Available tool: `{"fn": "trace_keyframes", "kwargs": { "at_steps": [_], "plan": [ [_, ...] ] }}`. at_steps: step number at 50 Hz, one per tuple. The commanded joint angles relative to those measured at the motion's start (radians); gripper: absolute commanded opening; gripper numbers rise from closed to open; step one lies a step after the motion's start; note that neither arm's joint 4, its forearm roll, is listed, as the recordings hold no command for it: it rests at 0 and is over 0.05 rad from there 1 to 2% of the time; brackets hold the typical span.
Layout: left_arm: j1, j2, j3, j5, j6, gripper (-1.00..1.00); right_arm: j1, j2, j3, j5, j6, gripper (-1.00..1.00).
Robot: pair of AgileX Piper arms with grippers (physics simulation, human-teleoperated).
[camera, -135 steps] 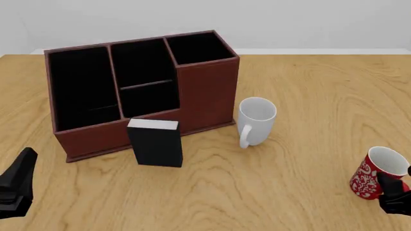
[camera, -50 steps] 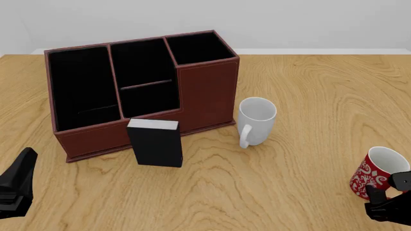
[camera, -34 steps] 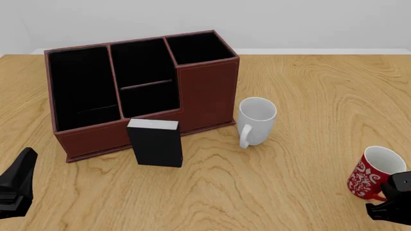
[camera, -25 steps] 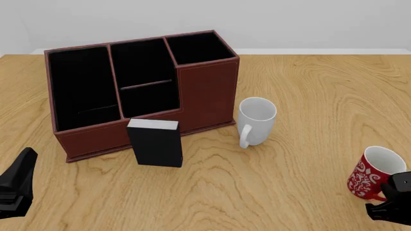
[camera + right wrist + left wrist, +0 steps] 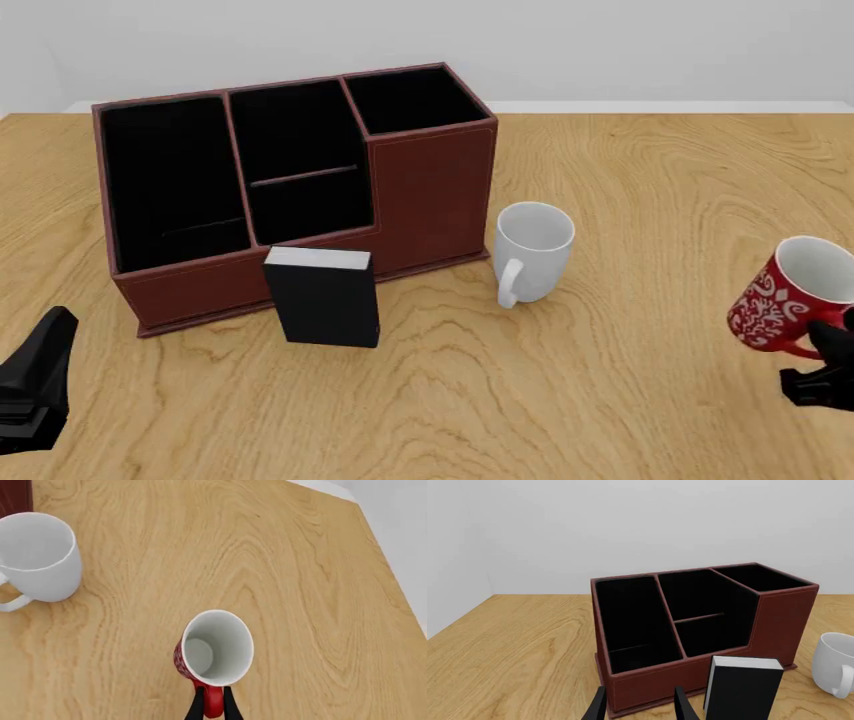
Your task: Pick up the red mug and place it to the right of the caddy.
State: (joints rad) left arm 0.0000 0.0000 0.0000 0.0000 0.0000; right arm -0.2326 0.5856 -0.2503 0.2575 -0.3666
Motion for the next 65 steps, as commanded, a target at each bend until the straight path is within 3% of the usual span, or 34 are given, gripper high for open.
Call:
{"fn": "trace_keyframes", "kwargs": {
  "at_steps": [1,12,21,43,50,65],
  "plan": [
    [0.000,0.000,0.000,0.000,0.000,1.00,0.077,0.040,-0.152,0.010,0.040,-1.00],
    [0.000,0.000,0.000,0.000,0.000,1.00,0.214,0.276,-0.356,-0.108,0.041,-1.00],
    [0.000,0.000,0.000,0.000,0.000,1.00,0.275,0.515,-0.539,-0.192,0.032,-1.00],
    [0.000,0.000,0.000,0.000,0.000,1.00,0.311,0.948,-0.918,-0.222,0.027,-1.00],
    [0.000,0.000,0.000,0.000,0.000,1.00,0.337,1.030,-0.983,-0.220,0.028,-1.00],
    [0.000,0.000,0.000,0.000,0.000,1.00,0.380,1.141,-1.004,-0.244,0.018,-1.00]
  ]
}}
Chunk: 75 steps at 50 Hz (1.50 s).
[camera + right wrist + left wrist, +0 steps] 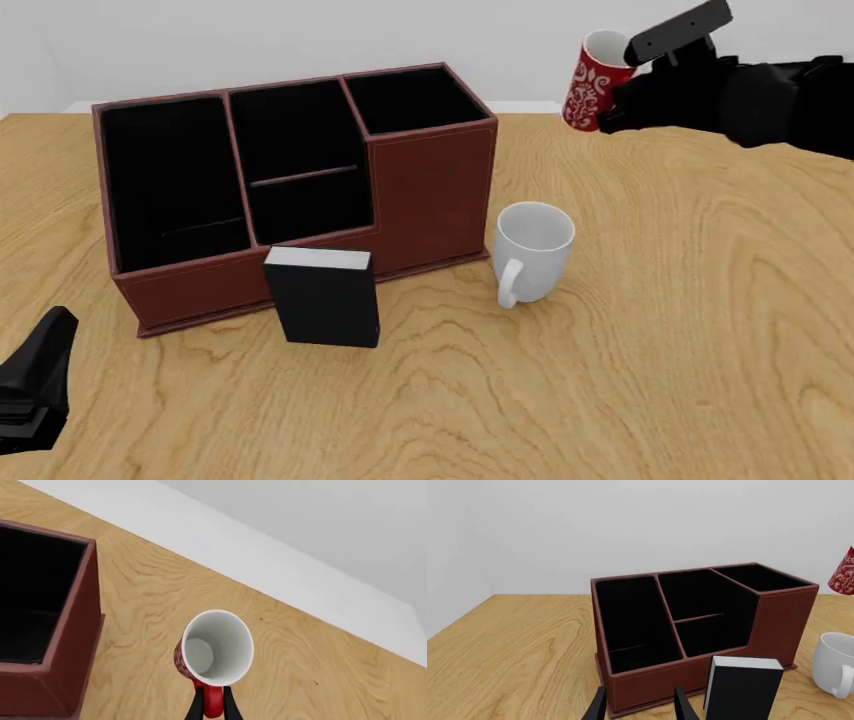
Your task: Pick up the red mug and place it to the right of the caddy.
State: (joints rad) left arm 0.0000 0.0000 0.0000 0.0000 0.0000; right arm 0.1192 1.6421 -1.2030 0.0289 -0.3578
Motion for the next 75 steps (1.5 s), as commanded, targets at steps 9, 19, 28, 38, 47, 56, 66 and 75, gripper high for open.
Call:
{"fn": "trace_keyframes", "kwargs": {
  "at_steps": [9,19,28,38,47,56,66,75],
  "plan": [
    [0.000,0.000,0.000,0.000,0.000,1.00,0.037,0.148,-0.110,-0.001,0.013,-1.00],
    [0.000,0.000,0.000,0.000,0.000,1.00,0.055,0.237,-0.188,0.020,0.010,-1.00],
    [0.000,0.000,0.000,0.000,0.000,1.00,0.076,0.269,-0.199,0.020,0.005,-1.00],
    [0.000,0.000,0.000,0.000,0.000,1.00,0.087,0.294,-0.207,0.019,0.000,-1.00],
    [0.000,0.000,0.000,0.000,0.000,1.00,0.096,0.319,-0.216,0.017,-0.004,-1.00],
    [0.000,0.000,0.000,0.000,0.000,1.00,0.099,0.348,-0.233,0.018,-0.008,-1.00],
    [0.000,0.000,0.000,0.000,0.000,1.00,0.102,0.375,-0.252,0.023,-0.008,-1.00],
    [0.000,0.000,0.000,0.000,0.000,1.00,0.099,0.405,-0.275,0.028,-0.009,-1.00]
  ]
}}
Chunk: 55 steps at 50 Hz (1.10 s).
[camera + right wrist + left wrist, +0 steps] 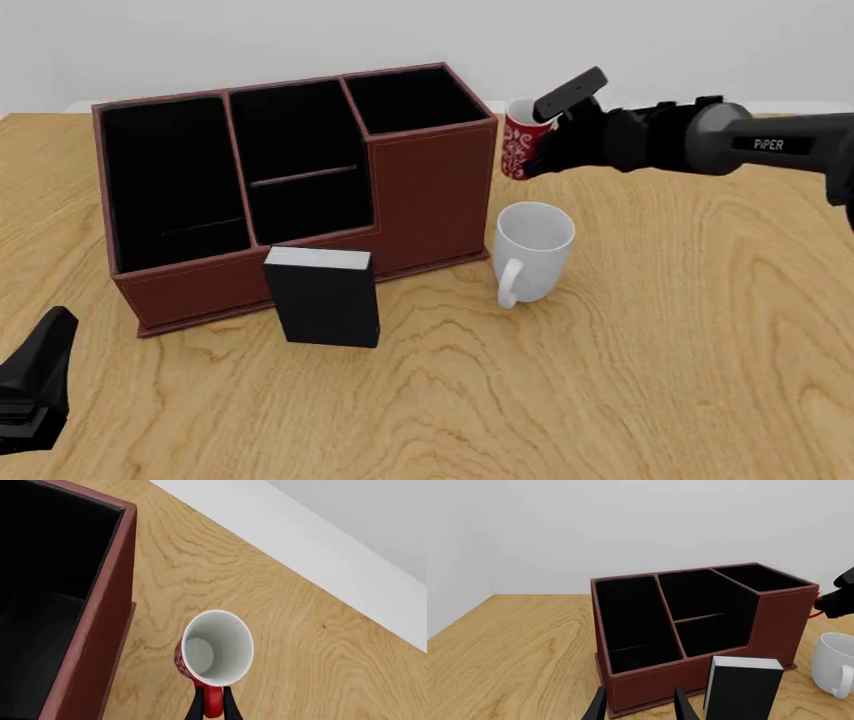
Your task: Pick up the red mug and place it to the right of the caddy.
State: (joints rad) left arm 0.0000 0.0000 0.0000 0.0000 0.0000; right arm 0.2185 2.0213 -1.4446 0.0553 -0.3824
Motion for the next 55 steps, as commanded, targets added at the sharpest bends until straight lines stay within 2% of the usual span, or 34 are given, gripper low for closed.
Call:
{"fn": "trace_keyframes", "kwargs": {
  "at_steps": [1,55],
  "plan": [
    [0.000,0.000,0.000,0.000,0.000,1.00,0.000,0.028,-0.035,0.002,0.017,-1.00],
    [0.000,0.000,0.000,0.000,0.000,1.00,0.002,0.132,-0.098,0.019,-0.009,-1.00]
  ]
}}
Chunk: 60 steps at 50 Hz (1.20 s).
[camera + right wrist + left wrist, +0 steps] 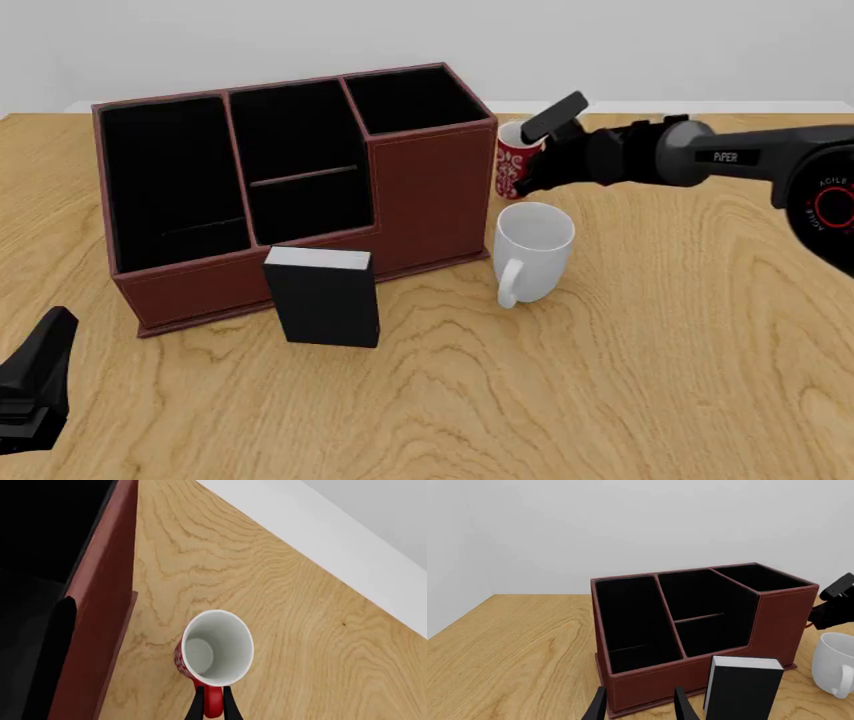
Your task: Pick up the red mug and place it to the right of the caddy.
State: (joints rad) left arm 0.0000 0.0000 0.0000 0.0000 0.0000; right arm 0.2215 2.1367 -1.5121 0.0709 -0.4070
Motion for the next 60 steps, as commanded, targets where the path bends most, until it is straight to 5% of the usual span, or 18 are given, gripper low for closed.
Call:
{"fn": "trace_keyframes", "kwargs": {
  "at_steps": [1,53,54,60],
  "plan": [
    [0.000,0.000,0.000,0.000,0.000,1.00,-0.001,0.018,-0.032,0.005,0.016,-1.00],
    [0.000,0.000,0.000,0.000,0.000,1.00,0.000,0.060,-0.058,0.015,0.018,-1.00],
    [0.000,0.000,0.000,0.000,0.000,1.00,-0.001,0.060,-0.060,0.018,0.022,1.00],
    [0.000,0.000,0.000,0.000,0.000,1.00,0.005,0.054,-0.055,0.019,0.026,1.00]
  ]
}}
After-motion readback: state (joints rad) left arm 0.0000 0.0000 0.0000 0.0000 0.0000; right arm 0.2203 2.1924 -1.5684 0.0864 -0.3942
